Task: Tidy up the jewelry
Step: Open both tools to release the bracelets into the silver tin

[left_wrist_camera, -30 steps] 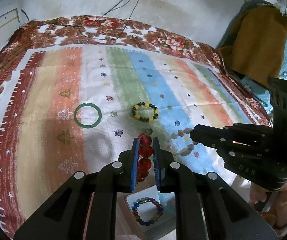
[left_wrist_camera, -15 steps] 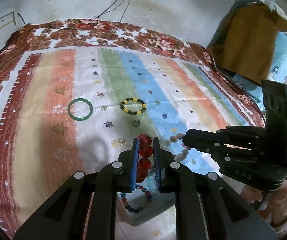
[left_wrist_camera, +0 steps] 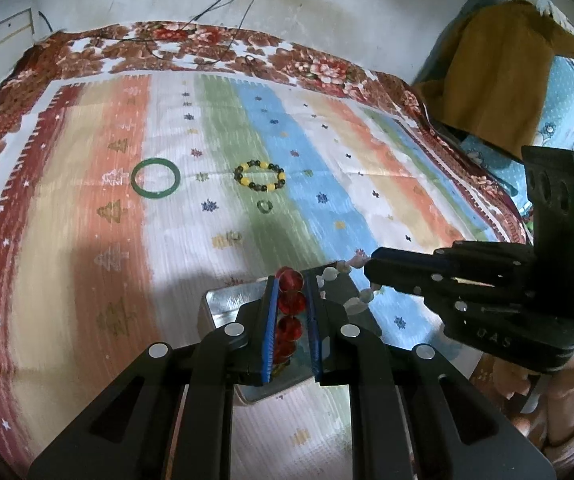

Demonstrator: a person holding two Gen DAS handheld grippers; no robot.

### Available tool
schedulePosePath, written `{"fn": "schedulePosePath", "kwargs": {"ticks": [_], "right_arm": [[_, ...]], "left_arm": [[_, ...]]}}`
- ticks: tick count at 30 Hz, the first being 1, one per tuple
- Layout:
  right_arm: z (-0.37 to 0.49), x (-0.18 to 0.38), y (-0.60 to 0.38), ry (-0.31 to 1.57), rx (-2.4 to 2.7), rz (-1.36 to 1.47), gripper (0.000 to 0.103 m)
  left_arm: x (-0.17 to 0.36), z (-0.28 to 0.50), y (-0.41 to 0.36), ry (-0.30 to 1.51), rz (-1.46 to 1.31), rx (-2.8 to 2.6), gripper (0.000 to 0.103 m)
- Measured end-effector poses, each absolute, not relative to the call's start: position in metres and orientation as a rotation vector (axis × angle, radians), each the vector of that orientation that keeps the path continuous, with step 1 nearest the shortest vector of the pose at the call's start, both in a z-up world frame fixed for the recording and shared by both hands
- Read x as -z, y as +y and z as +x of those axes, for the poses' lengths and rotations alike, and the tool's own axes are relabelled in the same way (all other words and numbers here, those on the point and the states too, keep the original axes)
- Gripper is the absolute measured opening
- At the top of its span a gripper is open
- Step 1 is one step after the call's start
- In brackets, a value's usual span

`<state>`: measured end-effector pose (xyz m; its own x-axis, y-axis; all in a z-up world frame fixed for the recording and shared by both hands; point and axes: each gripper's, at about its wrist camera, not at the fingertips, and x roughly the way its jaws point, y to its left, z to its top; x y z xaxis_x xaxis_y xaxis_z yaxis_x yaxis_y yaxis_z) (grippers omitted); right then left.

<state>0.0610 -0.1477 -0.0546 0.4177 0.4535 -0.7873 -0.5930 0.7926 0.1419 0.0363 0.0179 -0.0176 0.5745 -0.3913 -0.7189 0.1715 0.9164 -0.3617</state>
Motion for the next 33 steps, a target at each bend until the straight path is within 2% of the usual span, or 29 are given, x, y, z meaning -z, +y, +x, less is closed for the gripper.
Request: {"fn": "schedulePosePath", "kwargs": {"ticks": [15,16,17,18,19,22,25,28,33], "right_arm": [[0.064,0.057,-0.15,0.953,-0.65,-0.149,0.011],[0.065,0.058,-0.149,0.958,-0.643,-0.152,0.014],[0.066,0.059,-0.15,0.961,-0.626,-0.162,0.018],[0.066,0.06,-0.15,0.958,-0.61,-0.167,0.029],[0.067,0.06,-0.15,0.956,-0.604,-0.167,0.035],[0.068,0.059,-0.153,0.951,-0.599,-0.155,0.036],[0.071,0.059,-0.154,0.951,-0.593,-0.155,0.043],[0.077,0.061,-0.157,0.954,-0.578,-0.147,0.048],[0.095,0.064,-0.166,0.969,-0.539,-0.095,0.05]], "left_arm": [[0.026,0.035,0.017,0.92,-0.263,0.334,0.015],[0.026,0.035,0.017,0.919,-0.263,0.326,0.017],[0.026,0.035,0.02,0.917,-0.265,0.314,0.026],[0.026,0.036,0.022,0.914,-0.27,0.308,0.03],[0.026,0.036,0.025,0.913,-0.28,0.304,0.031],[0.029,0.039,0.03,0.922,-0.3,0.282,0.033],[0.03,0.042,0.032,0.931,-0.294,0.269,0.035],[0.029,0.046,0.035,0.924,-0.281,0.246,0.044],[0.031,0.062,0.045,0.932,-0.255,0.199,0.044]]}}
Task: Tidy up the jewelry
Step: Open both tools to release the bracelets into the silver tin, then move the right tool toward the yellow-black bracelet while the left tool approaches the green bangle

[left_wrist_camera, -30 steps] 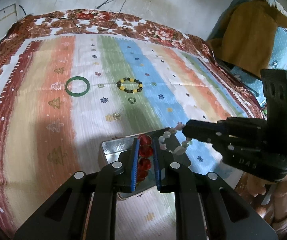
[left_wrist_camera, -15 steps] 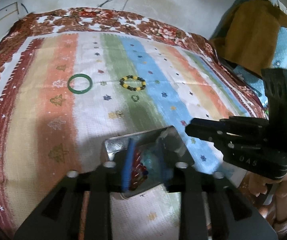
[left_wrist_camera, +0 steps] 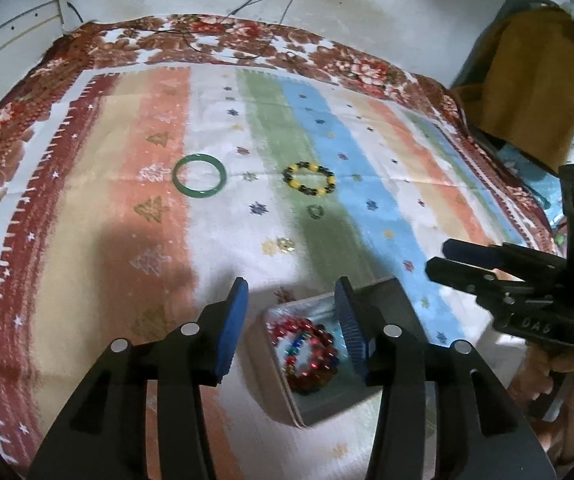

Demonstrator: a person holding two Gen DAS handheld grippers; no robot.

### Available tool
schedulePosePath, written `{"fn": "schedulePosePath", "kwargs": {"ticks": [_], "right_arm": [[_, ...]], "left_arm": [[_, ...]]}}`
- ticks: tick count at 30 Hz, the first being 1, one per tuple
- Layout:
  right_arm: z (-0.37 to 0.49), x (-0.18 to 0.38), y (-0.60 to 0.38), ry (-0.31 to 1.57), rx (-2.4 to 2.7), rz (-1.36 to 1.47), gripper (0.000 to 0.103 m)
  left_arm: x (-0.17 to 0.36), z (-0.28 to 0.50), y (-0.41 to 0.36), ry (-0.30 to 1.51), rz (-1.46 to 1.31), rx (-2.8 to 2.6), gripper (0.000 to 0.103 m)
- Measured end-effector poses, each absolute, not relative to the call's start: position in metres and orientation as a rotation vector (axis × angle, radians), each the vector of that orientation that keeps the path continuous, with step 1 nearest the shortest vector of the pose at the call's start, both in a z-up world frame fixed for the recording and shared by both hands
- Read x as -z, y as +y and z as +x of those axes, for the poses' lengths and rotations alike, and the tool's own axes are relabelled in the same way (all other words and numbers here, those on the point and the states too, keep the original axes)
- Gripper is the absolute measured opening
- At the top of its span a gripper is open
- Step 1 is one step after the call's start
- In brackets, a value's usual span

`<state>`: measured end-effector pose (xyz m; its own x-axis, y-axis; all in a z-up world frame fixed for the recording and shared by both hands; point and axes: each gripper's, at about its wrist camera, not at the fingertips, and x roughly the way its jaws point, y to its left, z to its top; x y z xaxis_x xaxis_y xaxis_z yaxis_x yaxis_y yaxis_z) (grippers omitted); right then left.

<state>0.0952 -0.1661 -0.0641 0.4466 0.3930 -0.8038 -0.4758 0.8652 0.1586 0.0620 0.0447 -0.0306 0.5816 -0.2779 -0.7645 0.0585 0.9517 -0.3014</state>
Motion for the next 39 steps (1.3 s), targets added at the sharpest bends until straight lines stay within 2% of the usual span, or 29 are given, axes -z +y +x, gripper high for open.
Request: {"fn": "schedulePosePath", "kwargs": {"ticks": [5,7,10,16,18,23,39], "right_arm": [[0.11,0.068,-0.169,0.973,-0.487,-0.074,0.051],[0.112,0.069,-0.165,0.959,-0.469,-0.108,0.051],[0.117,0.07,-0.162,0.949,-0.459,-0.124,0.055],[0.128,0.072,-0.16,0.938,-0.438,-0.15,0.057],[0.133,0.073,-0.161,0.934,-0.435,-0.148,0.061],[0.144,0.076,-0.164,0.94,-0.427,-0.149,0.062],[0.197,0.091,-0.172,1.04,-0.417,0.014,0.062]], "left_arm": [[0.033,0.077,0.046,0.942,-0.214,0.168,0.045],[0.035,0.082,0.046,0.943,-0.189,0.149,0.048],[0.037,0.088,0.046,0.949,-0.169,0.129,0.05],[0.039,0.102,0.047,0.957,-0.146,0.118,0.054],[0.039,0.108,0.048,0.956,-0.139,0.112,0.055],[0.042,0.124,0.051,0.968,-0.131,0.095,0.059],[0.059,0.167,0.071,1.012,-0.135,0.047,0.059]]}}
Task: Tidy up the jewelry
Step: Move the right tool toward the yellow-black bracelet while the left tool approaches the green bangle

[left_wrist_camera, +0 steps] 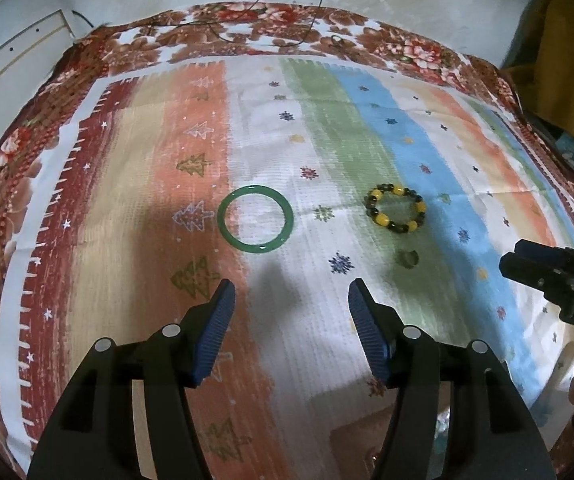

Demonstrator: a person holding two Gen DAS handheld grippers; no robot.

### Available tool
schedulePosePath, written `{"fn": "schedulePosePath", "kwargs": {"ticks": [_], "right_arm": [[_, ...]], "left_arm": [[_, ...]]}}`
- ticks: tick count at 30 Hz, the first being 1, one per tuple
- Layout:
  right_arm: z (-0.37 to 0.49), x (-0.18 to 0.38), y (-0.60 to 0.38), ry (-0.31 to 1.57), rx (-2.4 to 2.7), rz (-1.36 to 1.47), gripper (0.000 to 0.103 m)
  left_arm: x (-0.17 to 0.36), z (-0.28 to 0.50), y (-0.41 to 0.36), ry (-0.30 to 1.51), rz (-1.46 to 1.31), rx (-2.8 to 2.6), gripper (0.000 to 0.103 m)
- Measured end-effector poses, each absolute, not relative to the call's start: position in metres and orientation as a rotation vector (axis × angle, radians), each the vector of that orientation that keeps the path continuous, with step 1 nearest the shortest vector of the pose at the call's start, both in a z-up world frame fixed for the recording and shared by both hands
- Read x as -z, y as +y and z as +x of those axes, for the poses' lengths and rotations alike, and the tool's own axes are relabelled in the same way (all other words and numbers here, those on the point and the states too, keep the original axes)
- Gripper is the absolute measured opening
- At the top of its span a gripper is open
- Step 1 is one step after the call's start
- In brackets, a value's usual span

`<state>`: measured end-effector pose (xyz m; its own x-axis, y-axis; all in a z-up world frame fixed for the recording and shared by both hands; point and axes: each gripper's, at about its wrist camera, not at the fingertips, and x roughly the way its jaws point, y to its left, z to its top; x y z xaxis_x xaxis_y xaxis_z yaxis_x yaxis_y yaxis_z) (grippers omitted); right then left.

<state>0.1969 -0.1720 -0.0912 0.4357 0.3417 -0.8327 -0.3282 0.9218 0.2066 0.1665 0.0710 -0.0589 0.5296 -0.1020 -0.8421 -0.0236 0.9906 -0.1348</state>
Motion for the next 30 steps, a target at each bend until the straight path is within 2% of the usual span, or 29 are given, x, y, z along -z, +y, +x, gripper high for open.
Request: {"fn": "schedulePosePath", "kwargs": {"ticks": [30], "right_arm": [[0.303,0.152,-0.159,1.194,-0.312,0.081,0.062]], "left_arm": [[0.117,0.251,0.116,1.123,-0.163,-0.054,0.059]]}}
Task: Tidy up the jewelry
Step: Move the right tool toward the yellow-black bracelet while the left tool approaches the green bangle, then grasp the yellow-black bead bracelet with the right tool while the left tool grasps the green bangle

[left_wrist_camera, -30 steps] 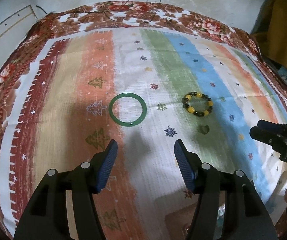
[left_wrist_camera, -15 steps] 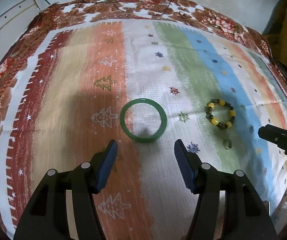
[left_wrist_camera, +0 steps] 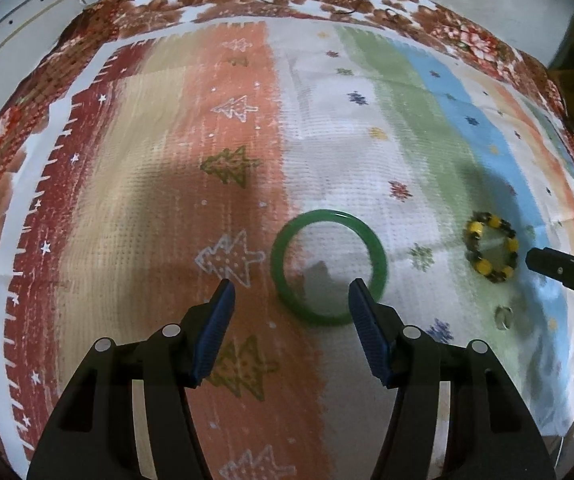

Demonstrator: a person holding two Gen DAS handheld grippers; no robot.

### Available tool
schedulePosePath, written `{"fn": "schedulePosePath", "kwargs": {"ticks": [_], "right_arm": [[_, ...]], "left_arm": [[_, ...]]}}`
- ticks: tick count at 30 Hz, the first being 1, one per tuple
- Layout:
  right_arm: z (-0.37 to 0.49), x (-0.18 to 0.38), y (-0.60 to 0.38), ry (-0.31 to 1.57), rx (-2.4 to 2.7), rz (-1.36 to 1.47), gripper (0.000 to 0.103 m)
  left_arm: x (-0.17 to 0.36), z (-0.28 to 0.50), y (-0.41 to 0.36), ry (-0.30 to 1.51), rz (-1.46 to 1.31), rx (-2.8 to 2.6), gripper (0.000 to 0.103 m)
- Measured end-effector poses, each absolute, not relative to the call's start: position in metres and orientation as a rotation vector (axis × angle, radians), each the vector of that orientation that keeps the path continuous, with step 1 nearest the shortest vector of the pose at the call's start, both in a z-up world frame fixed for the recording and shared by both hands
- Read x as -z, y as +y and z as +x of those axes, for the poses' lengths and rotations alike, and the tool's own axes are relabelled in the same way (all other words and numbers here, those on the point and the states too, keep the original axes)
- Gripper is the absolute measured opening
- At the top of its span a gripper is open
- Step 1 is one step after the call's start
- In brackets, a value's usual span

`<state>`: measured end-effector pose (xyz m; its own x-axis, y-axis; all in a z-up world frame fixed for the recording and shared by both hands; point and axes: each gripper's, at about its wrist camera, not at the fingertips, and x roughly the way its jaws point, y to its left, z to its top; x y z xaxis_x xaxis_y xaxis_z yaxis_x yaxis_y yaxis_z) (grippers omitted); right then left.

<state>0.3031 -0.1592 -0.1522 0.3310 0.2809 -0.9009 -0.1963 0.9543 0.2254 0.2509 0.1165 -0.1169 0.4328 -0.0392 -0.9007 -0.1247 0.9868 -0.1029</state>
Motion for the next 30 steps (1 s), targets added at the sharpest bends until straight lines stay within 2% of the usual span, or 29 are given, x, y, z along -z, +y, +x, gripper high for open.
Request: {"fn": "schedulePosePath", "kwargs": {"ticks": [7,12,14,16,19,20,21,22,30], "right_arm": [[0.317,0.167,-0.153,1.225,-0.287,0.059,0.062],[0.324,0.174,-0.152,1.225,-0.275,0.045,0.062],[0.327,0.177,-0.151,1.225,-0.268,0.043,0.056],[0.329,0.178,-0.15,1.22,-0.249,0.018,0.037],[0.33,0.18,-0.157,1.221,-0.243,0.022,0.018],[0.33,0.18,-0.158,1.224,-0.246,0.025,0.013],[0.33,0.18,-0.159,1.224,-0.25,0.026,0.013],[0.329,0.179,-0.158,1.223,-0.255,0.015,0.013],[0.309,0.159,-0.146,1.185,-0.32,-0.032,0.013]], "left_arm": [[0.13,0.259,0.12,1.141,-0.164,-0.047,0.059],[0.137,0.262,0.117,1.141,-0.125,-0.054,0.055],[0.138,0.263,0.116,1.136,-0.106,-0.057,0.055],[0.14,0.262,0.115,1.131,-0.076,-0.065,0.049],[0.139,0.263,0.117,1.13,-0.061,-0.076,0.034],[0.139,0.262,0.119,1.13,-0.068,-0.078,0.025],[0.138,0.262,0.121,1.132,-0.074,-0.081,0.012],[0.138,0.262,0.124,1.133,-0.083,-0.084,0.008],[0.122,0.251,0.123,1.111,-0.136,-0.054,0.007]]}}
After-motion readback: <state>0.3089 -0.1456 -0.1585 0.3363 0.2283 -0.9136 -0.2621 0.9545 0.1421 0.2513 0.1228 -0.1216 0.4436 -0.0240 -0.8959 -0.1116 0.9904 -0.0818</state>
